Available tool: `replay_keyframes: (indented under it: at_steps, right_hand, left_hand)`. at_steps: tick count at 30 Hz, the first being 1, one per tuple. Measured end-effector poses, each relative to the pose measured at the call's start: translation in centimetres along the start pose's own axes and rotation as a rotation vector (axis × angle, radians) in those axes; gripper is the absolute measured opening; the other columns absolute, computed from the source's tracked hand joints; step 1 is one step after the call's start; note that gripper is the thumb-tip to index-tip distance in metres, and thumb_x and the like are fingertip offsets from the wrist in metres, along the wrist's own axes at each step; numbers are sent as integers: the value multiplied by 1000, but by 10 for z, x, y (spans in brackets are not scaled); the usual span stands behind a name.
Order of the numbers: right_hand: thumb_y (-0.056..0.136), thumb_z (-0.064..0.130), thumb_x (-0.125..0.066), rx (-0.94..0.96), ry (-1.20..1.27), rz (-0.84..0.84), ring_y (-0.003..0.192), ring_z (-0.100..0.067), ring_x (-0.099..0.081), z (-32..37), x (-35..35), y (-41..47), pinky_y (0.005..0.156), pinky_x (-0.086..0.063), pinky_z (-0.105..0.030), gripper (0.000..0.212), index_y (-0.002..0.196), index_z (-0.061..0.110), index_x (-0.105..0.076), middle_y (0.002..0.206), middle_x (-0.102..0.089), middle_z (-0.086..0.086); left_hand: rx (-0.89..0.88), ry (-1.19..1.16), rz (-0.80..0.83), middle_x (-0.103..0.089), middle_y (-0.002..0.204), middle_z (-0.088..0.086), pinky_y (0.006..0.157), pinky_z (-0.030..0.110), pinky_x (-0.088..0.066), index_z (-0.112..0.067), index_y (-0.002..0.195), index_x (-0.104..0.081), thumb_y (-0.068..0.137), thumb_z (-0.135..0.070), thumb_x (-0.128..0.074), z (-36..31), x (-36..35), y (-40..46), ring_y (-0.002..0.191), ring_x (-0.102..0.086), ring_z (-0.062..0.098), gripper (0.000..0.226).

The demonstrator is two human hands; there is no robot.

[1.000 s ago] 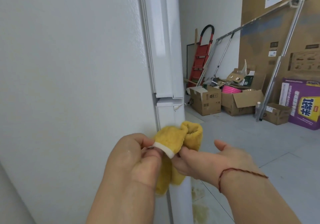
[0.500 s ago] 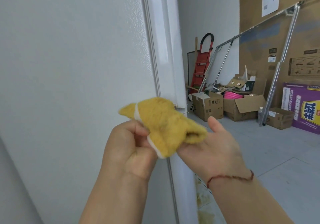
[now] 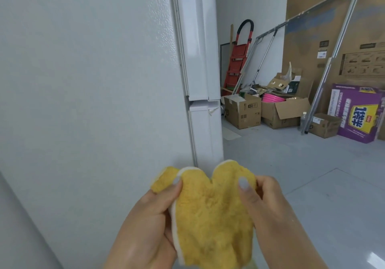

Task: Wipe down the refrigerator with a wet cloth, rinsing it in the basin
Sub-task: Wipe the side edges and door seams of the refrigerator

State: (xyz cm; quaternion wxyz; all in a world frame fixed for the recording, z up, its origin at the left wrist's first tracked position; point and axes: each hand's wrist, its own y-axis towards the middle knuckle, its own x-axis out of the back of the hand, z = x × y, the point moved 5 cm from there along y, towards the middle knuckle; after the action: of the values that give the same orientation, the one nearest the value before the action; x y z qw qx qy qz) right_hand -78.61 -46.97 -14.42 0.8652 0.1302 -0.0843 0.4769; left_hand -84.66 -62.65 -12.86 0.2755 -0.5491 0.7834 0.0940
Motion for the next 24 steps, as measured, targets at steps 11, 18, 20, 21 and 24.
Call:
replay_keyframes:
  at_steps: [11, 18, 20, 21, 24]
  right_hand:
    - [67, 83, -21, 29, -131, -36, 77, -14, -59, -2, 33, 1, 72, -47, -36, 66, 81, 30, -58, 79, -61, 0]
    - [52, 91, -36, 19, 39, 139, 79, -4, -63, 0, 18, 9, 84, -52, -42, 66, 86, 42, -63, 86, -68, 12]
    - [41, 102, -37, -74, -12, 273, 87, -7, -66, -17, 6, 13, 87, -51, -42, 76, 89, 48, -63, 89, -70, 15]
    - [38, 103, -39, -124, -4, 386, 90, -11, -68, -28, -2, 9, 87, -51, -42, 81, 94, 49, -63, 91, -71, 14]
    - [61, 70, -70, -262, 265, 610, 98, -23, -70, -30, -27, -6, 90, -53, -43, 66, 113, 30, -64, 102, -74, -1]
  left_hand:
    - [-69, 446, 138, -68, 79, 22, 58, 33, -53, -8, 81, -75, 73, -28, -66, -4, 1, -2, 64, -63, 29, 23]
    - [-194, 642, 259, -75, 88, 9, 66, 32, -59, -19, 88, -77, 75, -34, -62, -27, -10, 0, 76, -71, 21, 25]
    - [-207, 597, 272, -72, 80, 7, 55, 27, -56, -17, 86, -77, 76, -32, -62, -29, -12, 0, 66, -68, 16, 23]
    - [-201, 556, 267, -71, 77, 7, 51, 25, -54, -16, 84, -76, 76, -30, -62, -30, -11, 1, 62, -67, 16, 21]
    - [-128, 416, 210, -71, 77, 11, 51, 27, -56, -8, 84, -74, 82, -23, -61, -27, -5, 9, 62, -69, 19, 20]
